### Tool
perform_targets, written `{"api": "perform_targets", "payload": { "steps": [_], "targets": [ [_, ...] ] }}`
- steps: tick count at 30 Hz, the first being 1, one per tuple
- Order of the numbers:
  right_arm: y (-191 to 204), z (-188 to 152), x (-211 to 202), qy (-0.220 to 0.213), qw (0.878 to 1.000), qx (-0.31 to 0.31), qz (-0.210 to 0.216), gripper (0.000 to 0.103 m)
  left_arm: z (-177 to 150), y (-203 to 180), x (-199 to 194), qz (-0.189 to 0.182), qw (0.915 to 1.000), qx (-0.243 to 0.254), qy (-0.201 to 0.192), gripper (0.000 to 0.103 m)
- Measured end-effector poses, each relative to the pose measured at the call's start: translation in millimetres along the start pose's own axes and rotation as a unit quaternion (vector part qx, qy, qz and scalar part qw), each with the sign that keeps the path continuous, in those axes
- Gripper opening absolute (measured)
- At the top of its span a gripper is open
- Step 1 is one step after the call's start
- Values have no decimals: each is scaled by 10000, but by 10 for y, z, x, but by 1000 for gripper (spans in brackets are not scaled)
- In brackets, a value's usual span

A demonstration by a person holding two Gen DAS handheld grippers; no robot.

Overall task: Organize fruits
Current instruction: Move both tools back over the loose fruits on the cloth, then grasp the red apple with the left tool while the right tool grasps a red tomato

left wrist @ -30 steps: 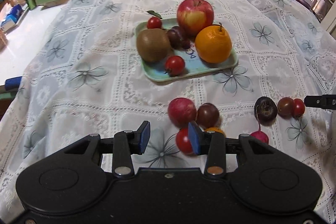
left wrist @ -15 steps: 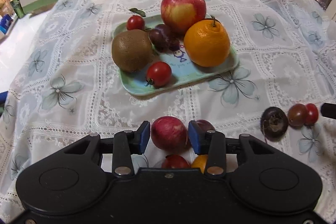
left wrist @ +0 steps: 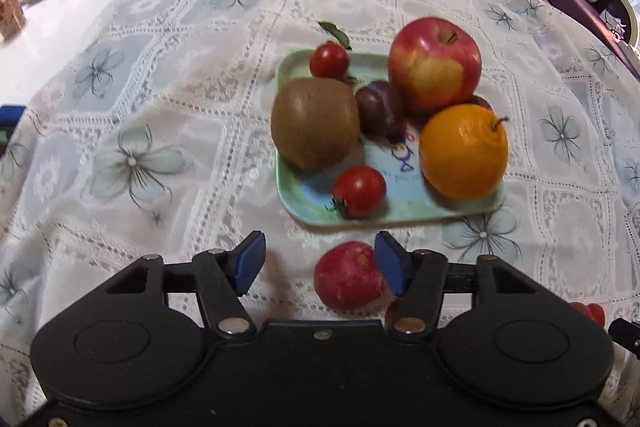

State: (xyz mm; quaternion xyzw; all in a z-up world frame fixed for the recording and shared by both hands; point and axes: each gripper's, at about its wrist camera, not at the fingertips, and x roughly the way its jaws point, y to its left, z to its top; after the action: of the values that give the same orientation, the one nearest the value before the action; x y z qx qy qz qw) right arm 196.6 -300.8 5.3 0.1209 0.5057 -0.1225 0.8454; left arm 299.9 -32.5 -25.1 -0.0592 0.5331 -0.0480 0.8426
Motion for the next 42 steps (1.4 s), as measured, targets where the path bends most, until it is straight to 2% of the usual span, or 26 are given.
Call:
{"api": "perform_targets", "payload": {
  "steps": [3, 6, 9, 11, 13, 16, 21, 25, 28, 36, 39, 42],
  "targets": [
    [-19, 5, -13, -11, 10000, 36, 44, 46, -49, 6, -132, -42, 9991, 385, -181, 62],
    [-37, 13, -22, -12, 9999, 86, 86, 46, -139, -2, -257, -280, 9945, 967, -286, 62],
    [-39, 15, -21, -5, 9999, 96, 85, 46, -261, -92, -284, -396, 9824, 1804, -261, 62],
    [-32, 12, -9, 15, 9999, 96, 77, 46, -348, -187, -255, -308, 9718, 2323, -248, 62],
    [-31, 11, 2, 34, 9999, 98, 66, 46, -399, -268, -211, -166, 9652, 2594, -295, 62],
    [-33, 9, 13, 69, 9999, 113, 75, 46, -379, -342, -112, -200, 9619, 2721, -176, 62],
    [-43, 9, 19, 105, 9998, 144, 87, 46, -234, -392, -82, -292, 9617, 2720, -186, 63],
    [-75, 13, 10, 99, 9996, 233, 117, 47, -244, -258, -106, -300, 9617, 2712, -243, 62],
    [-66, 15, 29, 140, 9995, 244, 144, 47, -263, -135, -106, -327, 9635, 2648, -207, 58],
    [-55, 5, 58, 187, 9996, 181, 65, 47, -359, -332, -24, -274, 9522, 3036, -180, 57],
    [-79, 9, 64, 232, 9994, 239, 120, 47, -393, -483, 91, -80, 9472, 3200, -165, 56],
    [-74, 8, 63, 274, 9992, 220, 197, 48, -384, -562, 184, 41, 9471, 3208, -120, 55]
  ]
}}
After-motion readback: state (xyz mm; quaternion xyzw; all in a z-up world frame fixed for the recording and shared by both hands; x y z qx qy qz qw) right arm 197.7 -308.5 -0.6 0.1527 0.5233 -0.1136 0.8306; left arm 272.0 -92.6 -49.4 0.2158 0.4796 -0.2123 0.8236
